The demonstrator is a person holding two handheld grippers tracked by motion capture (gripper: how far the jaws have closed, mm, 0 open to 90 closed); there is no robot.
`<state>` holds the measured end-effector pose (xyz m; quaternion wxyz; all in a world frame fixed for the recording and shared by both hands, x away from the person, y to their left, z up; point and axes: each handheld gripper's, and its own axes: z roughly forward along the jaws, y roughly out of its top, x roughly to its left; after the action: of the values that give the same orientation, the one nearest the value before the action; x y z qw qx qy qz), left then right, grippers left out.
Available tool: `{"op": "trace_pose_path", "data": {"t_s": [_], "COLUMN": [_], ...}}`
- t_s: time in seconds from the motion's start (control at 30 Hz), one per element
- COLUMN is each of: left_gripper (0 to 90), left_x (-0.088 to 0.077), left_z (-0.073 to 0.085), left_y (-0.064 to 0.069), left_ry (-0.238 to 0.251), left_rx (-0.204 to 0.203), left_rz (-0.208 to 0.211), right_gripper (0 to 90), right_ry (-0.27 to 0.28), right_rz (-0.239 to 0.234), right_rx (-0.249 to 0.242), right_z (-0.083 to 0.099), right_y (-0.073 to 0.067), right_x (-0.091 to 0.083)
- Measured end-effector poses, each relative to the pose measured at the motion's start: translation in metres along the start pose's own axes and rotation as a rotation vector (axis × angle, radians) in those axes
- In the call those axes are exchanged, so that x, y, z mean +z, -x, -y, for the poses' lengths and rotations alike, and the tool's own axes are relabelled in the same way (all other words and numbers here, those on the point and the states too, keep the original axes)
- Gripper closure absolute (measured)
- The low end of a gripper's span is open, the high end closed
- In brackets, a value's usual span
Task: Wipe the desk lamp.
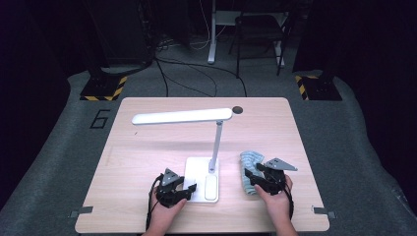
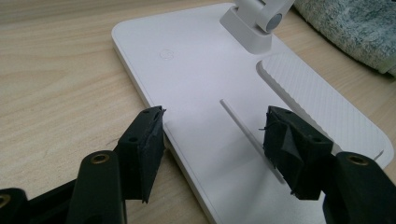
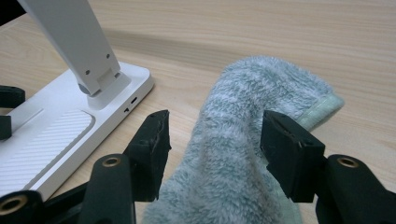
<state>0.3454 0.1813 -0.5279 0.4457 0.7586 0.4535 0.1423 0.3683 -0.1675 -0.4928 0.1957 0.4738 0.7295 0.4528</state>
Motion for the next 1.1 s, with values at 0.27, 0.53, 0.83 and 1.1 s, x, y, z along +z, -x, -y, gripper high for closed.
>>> {"op": "trace_pose_path", "data": {"t_s": [0.27,0.53,0.83,1.1], "left_gripper": [37.9,38.0,38.0,38.0], "left_x": [-0.003,-0.007,-0.012,-0.017], "left_z": [-0.005,-0.008,-0.012,-0.014], "left_y": [-0.002,-0.004,-0.008,-0.015], "left_ry": [0.001,0.032,0.034,0.030], "left_rx": [0.009,0.010,0.013,0.009], "left_rz": [0.024,0.048,0.044,0.047], "right_gripper": [42.0,42.9,45.5,46.7], "right_ry": [0.027,0.032,0.057,0.055], "right_rz": [-0.041,-0.120,-0.183,-0.198], "right_rx": [-0.012,-0.049,-0.095,-0.128], "right_z": [-0.011,-0.038,-0.067,-0.079], "right_y": [-0.013,-0.035,-0.062,-0.079], "right_x": [-0.010,0.001,0.019,0.032]}}
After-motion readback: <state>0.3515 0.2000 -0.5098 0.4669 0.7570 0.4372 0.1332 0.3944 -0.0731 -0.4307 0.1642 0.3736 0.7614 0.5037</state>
